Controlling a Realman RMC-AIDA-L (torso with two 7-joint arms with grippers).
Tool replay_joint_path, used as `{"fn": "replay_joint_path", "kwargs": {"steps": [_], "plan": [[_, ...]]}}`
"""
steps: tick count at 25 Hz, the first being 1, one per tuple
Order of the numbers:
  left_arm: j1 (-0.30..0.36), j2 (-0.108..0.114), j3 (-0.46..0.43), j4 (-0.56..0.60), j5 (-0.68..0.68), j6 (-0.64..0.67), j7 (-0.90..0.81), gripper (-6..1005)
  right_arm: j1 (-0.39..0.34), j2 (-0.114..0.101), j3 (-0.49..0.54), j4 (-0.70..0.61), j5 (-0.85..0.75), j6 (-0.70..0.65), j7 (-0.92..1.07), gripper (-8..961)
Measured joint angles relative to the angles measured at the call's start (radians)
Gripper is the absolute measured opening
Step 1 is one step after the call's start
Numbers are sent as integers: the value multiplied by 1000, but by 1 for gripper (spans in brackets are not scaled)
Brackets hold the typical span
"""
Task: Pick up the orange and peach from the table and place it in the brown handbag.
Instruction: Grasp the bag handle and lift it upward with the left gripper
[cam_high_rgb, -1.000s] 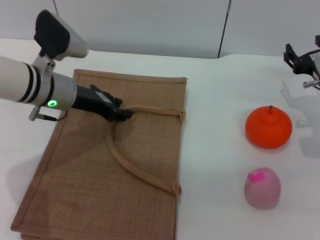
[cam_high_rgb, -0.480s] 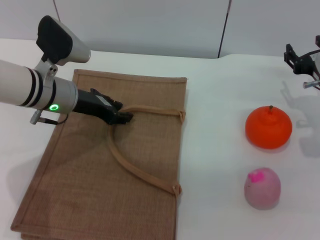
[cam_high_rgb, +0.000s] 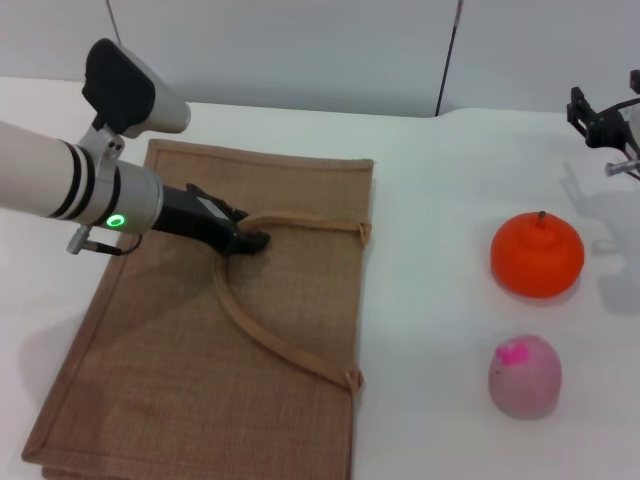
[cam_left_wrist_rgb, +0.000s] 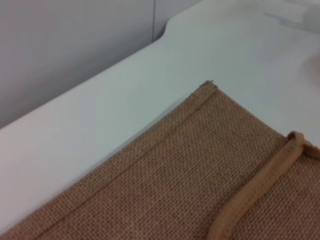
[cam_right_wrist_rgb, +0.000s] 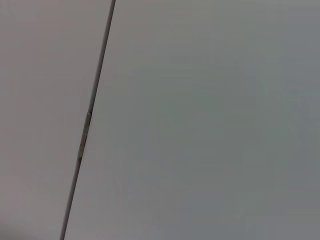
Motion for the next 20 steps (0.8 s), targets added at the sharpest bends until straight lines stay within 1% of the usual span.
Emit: {"fn": "replay_joint_path", "kwargs": {"steps": [11, 16, 20], "plan": [[0, 3, 5, -14, -1, 6, -3, 357, 0, 0, 0, 3, 0, 0, 0, 756], [5, 4, -8, -1, -21, 0, 2, 240, 0, 0, 0, 4, 0, 0, 0, 756], [8, 5, -8, 18, -25, -3, 4, 217, 0, 0, 0, 5, 0, 0, 0, 757]]}}
